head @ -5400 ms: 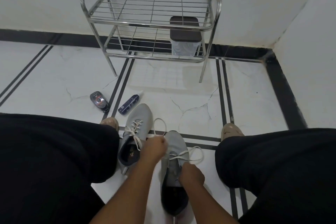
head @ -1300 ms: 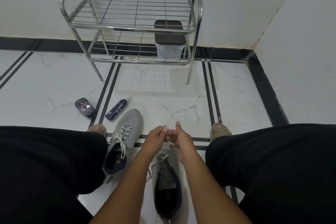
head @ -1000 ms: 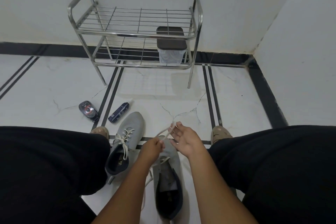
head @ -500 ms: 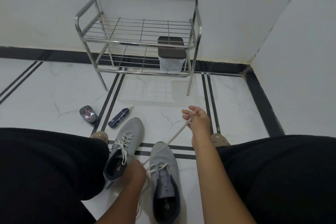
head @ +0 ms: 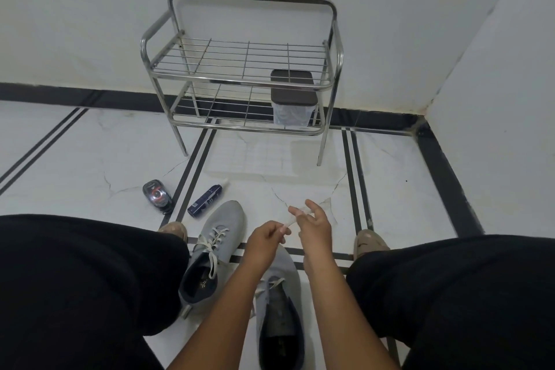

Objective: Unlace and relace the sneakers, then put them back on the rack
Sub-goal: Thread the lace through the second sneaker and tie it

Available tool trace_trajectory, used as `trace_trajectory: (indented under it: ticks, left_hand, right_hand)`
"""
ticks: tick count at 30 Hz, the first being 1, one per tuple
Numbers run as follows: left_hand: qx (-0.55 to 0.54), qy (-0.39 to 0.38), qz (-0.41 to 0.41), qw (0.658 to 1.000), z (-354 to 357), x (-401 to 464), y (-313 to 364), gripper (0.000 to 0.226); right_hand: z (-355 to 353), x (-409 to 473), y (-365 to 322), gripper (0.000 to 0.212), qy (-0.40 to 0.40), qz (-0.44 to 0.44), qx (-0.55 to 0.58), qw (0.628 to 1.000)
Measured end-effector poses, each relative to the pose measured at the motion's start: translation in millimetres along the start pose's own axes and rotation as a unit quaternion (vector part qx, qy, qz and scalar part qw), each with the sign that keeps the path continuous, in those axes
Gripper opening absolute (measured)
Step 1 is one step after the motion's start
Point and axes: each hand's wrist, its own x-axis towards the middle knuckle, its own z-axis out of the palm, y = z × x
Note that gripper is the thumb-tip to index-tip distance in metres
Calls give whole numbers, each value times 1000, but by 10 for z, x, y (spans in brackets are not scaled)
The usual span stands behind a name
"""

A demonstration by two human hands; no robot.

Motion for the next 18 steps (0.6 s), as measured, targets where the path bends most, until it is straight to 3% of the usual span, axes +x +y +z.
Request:
trace_trajectory:
  ticks: [4,7,9,14,18]
  left_hand:
    - [66,8,-37,997,-94,24,-104,19]
    - [101,18,-66,993,-161,35,-141,24]
    - [149,33,-87,984,-210,56,-173,25]
    - [237,47,-84,967,-264,90,-260,15]
    - [133,5,-11,991,-129,119,-213,28]
  right_hand:
    - [-109,102,54,46,85,16,46,995]
    - [-162,137,66,60,105,8,-15,994]
    - [-188,165,95,59,116,11,-70,991]
    - [-174,196,164,32,57,41,-179,981]
    - [-63,171,205,28,-16,48,-266,963]
